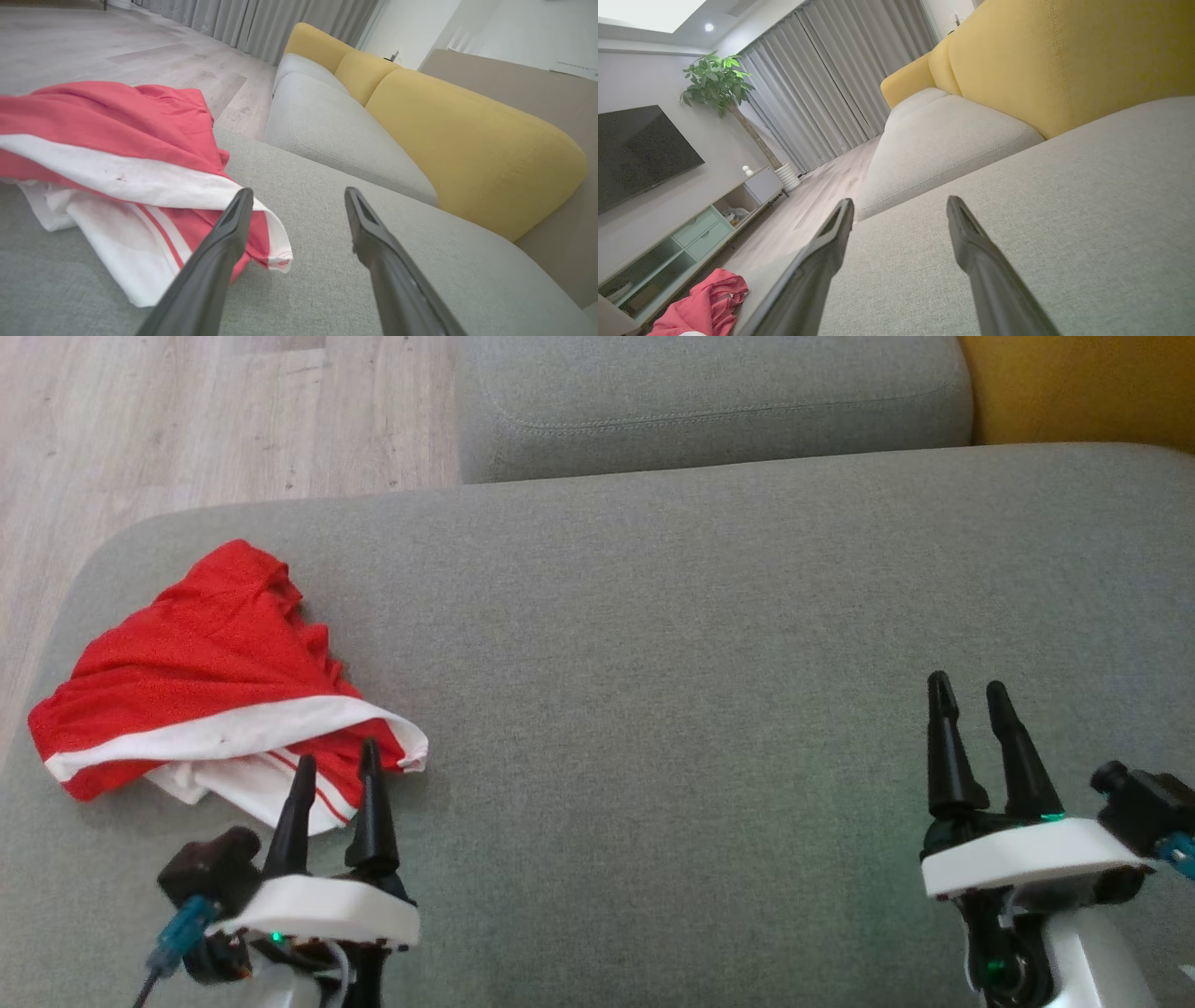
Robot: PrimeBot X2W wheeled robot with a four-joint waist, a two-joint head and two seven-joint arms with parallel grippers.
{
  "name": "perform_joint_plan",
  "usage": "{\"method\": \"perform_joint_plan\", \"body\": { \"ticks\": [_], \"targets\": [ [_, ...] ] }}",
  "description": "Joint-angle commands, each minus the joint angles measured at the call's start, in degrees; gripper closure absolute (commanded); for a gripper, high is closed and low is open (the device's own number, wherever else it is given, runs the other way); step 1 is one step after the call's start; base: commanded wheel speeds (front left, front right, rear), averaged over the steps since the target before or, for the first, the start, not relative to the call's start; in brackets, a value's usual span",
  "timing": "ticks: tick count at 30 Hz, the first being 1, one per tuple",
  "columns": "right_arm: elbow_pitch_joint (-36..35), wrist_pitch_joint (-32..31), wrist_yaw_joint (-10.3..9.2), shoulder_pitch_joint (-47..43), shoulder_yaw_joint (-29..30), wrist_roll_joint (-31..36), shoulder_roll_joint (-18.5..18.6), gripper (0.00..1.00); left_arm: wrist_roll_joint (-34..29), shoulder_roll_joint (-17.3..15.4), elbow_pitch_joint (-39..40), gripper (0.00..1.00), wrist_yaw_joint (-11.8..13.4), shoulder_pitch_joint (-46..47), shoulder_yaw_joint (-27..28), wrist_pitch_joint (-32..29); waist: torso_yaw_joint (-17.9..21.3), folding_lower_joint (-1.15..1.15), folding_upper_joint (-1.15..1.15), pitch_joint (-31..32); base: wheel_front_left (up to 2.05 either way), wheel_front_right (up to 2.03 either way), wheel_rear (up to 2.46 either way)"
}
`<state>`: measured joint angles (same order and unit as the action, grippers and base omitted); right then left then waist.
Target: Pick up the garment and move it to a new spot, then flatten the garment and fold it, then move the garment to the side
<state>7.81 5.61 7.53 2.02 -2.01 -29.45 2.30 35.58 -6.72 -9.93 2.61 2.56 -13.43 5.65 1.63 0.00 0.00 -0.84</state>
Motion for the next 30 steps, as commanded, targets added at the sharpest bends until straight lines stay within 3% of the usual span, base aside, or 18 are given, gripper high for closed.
{"method": "perform_joint_plan", "body": {
  "ticks": [1,18,26,30],
  "targets": [
    [-2.7,0.8,-0.03,3.1,-1.3,1.9,0.4,0.0,-1.7,-1.0,2.3,0.0,0.5,3.2,0.4,0.7,0.0,0.0,0.0,0.0,0.0,0.0,0.0],
    [-4.1,3.9,-0.03,2.8,-4.7,19.3,0.5,0.0,-15.9,-5.5,0.7,0.0,6.0,6.4,-9.8,3.8,0.3,0.0,0.0,0.1,0.0,0.0,0.0],
    [-4.7,5.2,-0.03,1.9,-4.2,16.0,0.5,0.0,-14.0,-4.4,4.0,0.0,7.6,5.4,-8.3,5.1,0.5,0.0,0.0,-0.1,0.0,0.0,0.0],
    [-4.0,5.9,-0.04,1.3,-4.2,13.5,0.5,0.0,-13.6,-3.5,5.6,0.0,6.8,4.1,-6.0,5.8,0.6,0.0,0.0,-0.1,0.0,0.0,0.0]
  ]
}}
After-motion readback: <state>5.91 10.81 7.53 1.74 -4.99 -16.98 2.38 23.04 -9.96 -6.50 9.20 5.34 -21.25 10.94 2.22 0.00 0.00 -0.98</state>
